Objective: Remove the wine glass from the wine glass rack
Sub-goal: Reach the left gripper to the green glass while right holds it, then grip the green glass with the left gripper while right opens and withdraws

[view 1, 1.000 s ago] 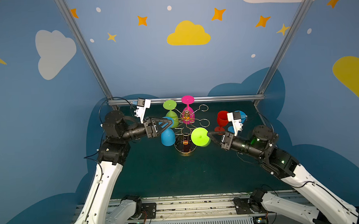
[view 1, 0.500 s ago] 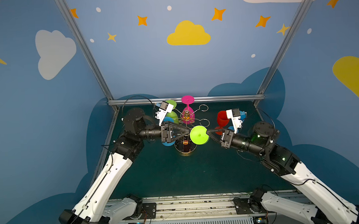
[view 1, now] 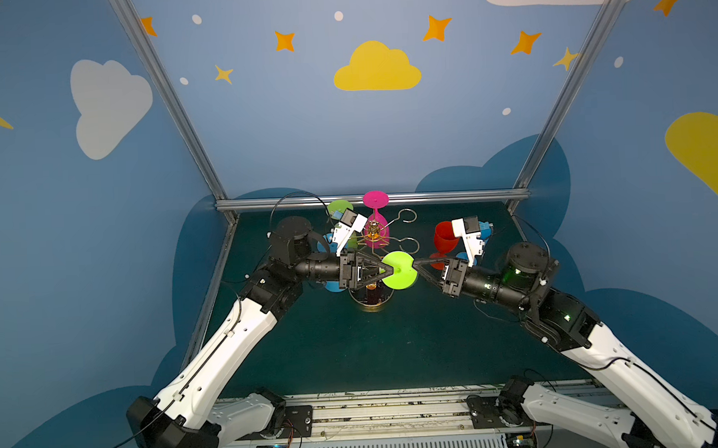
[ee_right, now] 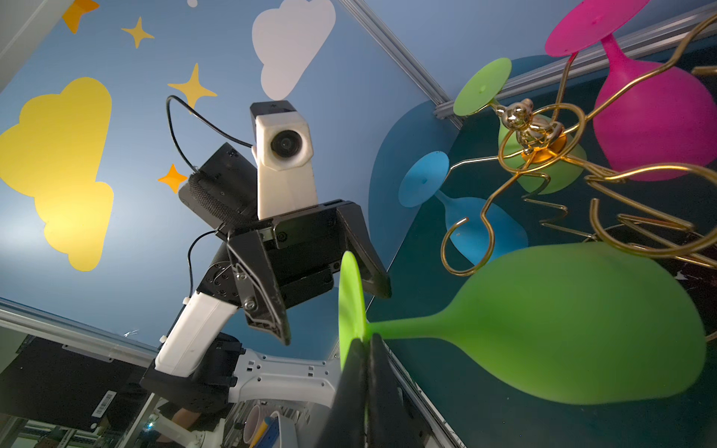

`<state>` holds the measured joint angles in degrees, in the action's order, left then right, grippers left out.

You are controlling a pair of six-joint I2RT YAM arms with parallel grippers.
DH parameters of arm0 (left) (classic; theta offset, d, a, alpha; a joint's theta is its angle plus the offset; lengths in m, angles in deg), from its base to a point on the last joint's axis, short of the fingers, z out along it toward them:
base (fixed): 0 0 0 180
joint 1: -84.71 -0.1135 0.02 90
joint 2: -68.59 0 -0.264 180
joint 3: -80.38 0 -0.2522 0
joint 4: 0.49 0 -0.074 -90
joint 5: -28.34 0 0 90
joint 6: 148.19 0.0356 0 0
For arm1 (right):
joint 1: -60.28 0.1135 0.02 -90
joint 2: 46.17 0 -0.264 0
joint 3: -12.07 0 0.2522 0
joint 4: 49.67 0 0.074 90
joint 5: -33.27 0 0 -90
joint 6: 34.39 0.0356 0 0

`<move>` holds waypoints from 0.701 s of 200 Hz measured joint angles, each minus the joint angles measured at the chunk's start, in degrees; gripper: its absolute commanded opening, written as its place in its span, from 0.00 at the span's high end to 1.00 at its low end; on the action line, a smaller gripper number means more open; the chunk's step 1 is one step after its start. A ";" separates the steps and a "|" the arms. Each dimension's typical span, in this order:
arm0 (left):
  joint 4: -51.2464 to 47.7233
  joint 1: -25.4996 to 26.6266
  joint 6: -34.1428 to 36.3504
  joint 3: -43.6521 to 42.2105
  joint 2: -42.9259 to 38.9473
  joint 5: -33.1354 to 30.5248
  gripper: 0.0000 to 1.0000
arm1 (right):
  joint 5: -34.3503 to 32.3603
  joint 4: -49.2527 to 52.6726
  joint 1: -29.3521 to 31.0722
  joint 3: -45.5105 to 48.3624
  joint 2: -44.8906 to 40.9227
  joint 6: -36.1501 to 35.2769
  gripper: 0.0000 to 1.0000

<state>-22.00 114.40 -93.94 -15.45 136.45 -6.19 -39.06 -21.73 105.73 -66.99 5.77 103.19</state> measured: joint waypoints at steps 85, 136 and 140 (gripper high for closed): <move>-0.59 0.68 0.98 0.98 0.31 -1.09 0.67 | 0.26 -0.31 -0.63 0.00 -0.02 0.09 1.00; -0.26 1.03 0.22 1.18 0.42 -1.03 0.75 | 0.81 -1.16 -0.63 0.00 -0.02 0.22 1.00; -0.24 1.09 0.20 1.18 0.44 -1.03 0.76 | 0.85 -1.18 -0.63 0.00 -0.02 0.24 1.00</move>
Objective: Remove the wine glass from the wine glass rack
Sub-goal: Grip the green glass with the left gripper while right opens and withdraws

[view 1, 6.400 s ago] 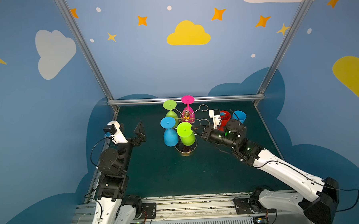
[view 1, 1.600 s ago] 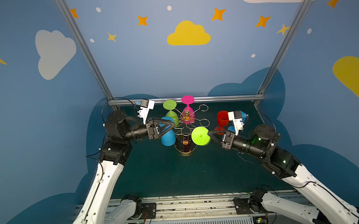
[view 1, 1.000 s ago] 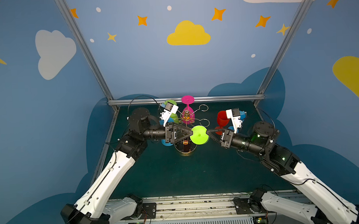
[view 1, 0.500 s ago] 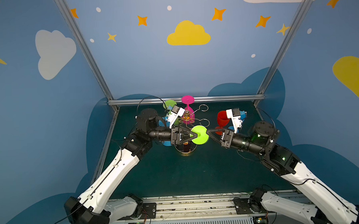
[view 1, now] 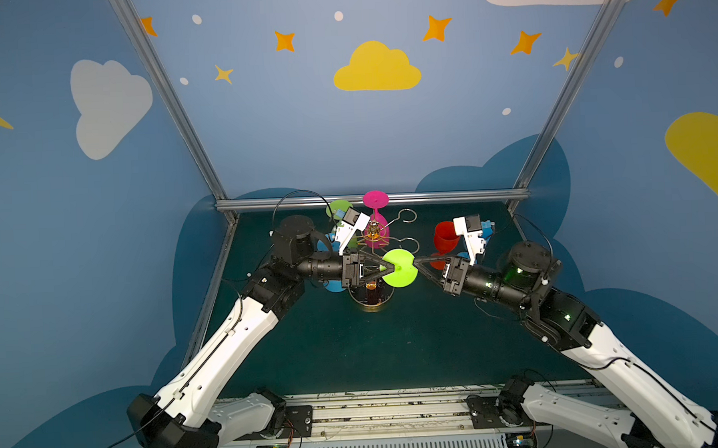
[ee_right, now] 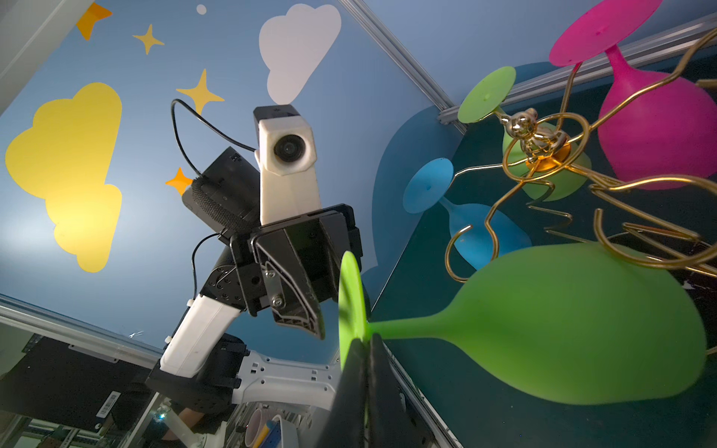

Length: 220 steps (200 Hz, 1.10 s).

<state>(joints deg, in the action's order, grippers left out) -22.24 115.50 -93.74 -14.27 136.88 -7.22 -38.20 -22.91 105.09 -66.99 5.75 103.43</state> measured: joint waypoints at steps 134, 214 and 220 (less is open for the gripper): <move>4.74 0.46 -9.38 0.00 0.07 2.14 0.97 | -1.77 1.44 -1.90 0.68 -4.13 -3.89 0.53; 15.87 0.09 -18.91 0.00 -1.36 2.78 0.97 | -9.55 7.41 -3.85 0.76 -11.37 -23.37 0.18; 16.55 0.07 -19.61 0.00 -1.36 2.82 0.97 | -9.73 7.65 -3.85 0.81 -11.26 -25.51 0.18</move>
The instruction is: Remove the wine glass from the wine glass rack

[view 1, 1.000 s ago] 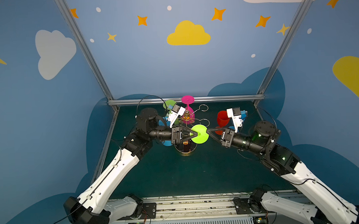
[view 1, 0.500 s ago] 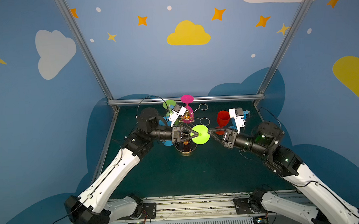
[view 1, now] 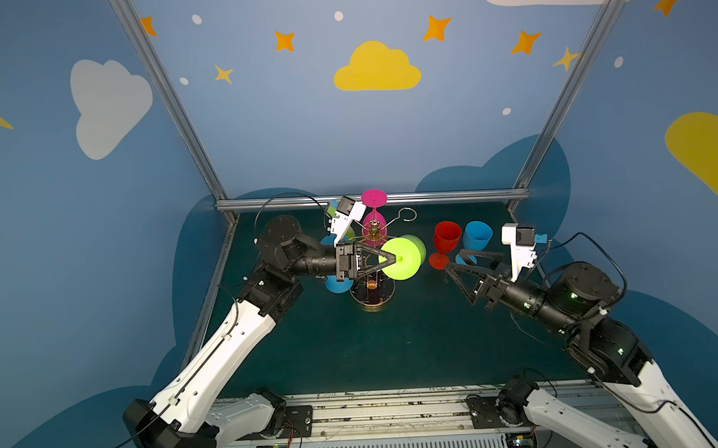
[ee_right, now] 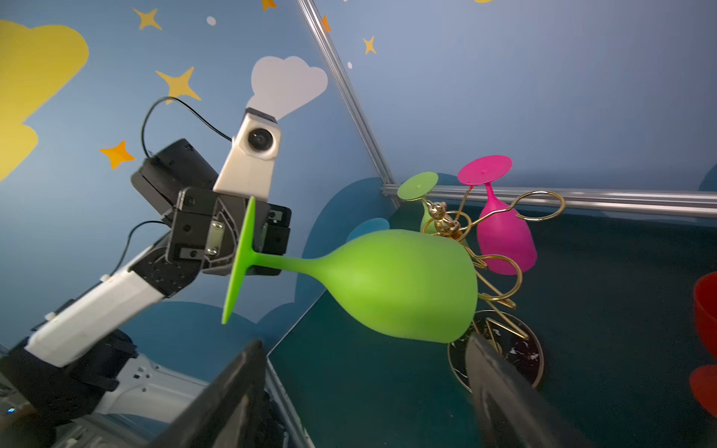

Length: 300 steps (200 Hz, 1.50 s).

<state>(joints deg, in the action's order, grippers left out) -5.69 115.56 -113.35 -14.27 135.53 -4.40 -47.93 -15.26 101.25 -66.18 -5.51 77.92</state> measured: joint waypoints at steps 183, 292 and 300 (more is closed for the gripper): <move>8.28 -2.25 -13.31 2.16 1.97 2.89 0.97 | 8.85 -16.63 -0.07 3.69 13.77 -42.32 0.11; 12.09 -2.62 -17.00 2.45 3.06 2.99 0.97 | 9.81 -19.65 -0.35 1.60 18.84 -44.26 0.15; 12.17 -2.62 -17.16 2.45 3.08 2.93 0.97 | 9.81 -19.71 -0.35 1.57 18.91 -44.28 0.16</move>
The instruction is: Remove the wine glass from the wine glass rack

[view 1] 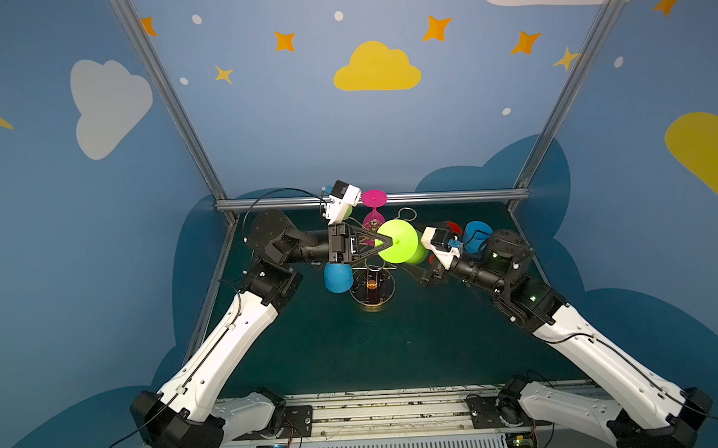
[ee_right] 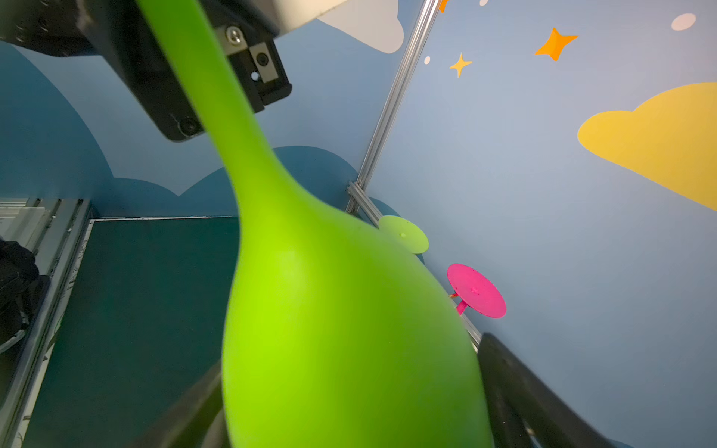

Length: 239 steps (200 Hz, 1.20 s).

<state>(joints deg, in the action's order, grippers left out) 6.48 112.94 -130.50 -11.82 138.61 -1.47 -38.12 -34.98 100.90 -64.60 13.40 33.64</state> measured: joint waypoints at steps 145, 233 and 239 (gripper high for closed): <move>-6.97 -2.62 8.63 0.46 -1.33 -2.40 0.35 | -4.20 4.26 -0.04 -2.82 -0.04 4.22 0.72; -19.15 -3.37 41.53 -1.84 -10.73 -25.00 0.28 | -14.78 24.70 -0.02 -13.97 -0.07 10.10 0.85; -18.67 -3.02 44.61 -2.91 -11.28 -27.12 0.28 | -15.61 26.47 -0.02 -14.80 0.00 10.47 0.85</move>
<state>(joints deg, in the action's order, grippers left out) -12.18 109.92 -85.89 -14.73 127.33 -28.60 -53.72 -8.51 100.88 -79.40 13.40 44.11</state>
